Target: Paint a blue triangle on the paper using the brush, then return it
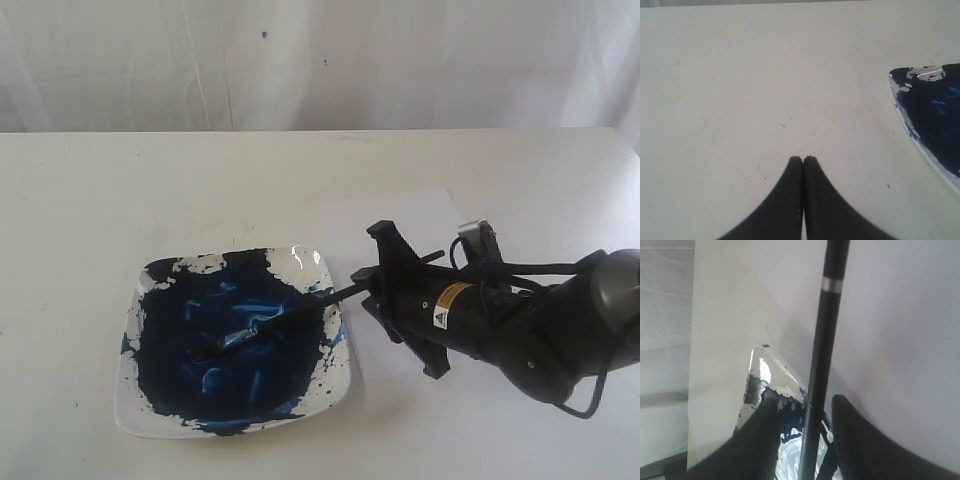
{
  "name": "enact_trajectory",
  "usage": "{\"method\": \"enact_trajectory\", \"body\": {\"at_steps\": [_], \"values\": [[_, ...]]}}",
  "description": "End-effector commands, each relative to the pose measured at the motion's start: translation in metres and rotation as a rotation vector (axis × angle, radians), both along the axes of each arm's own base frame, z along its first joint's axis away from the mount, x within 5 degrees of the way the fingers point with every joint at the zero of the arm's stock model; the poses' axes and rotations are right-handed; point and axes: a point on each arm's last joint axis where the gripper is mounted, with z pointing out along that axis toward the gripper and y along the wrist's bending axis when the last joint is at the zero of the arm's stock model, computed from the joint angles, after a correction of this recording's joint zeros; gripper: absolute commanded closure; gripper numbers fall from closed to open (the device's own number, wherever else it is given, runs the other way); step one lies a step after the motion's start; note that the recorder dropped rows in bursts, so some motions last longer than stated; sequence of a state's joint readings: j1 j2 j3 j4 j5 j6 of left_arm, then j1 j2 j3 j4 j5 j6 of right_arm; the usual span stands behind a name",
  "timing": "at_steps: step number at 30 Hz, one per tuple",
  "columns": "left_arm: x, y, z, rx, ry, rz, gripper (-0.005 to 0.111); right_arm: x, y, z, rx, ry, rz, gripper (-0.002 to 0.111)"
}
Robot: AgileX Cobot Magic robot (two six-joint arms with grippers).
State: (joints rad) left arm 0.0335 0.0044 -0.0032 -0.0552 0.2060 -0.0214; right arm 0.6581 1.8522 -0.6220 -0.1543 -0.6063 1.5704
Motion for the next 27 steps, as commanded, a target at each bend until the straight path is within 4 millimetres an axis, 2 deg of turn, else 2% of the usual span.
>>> {"method": "enact_trajectory", "body": {"at_steps": [1, 18, 27], "values": [[-0.0001, -0.0002, -0.0006, -0.011, -0.004, 0.003, 0.107, 0.0024, 0.0005, 0.0001, 0.023, 0.001, -0.028, 0.076], [-0.0001, -0.0002, -0.0006, -0.011, -0.004, 0.003, 0.107, 0.0047, -0.0005, 0.0011, 0.043, 0.0, -0.064, 0.076], [-0.0001, -0.0002, -0.0006, -0.011, -0.004, 0.003, 0.107, 0.0123, 0.0059, -0.0068, 0.059, -0.013, -0.06, 0.076]]}}
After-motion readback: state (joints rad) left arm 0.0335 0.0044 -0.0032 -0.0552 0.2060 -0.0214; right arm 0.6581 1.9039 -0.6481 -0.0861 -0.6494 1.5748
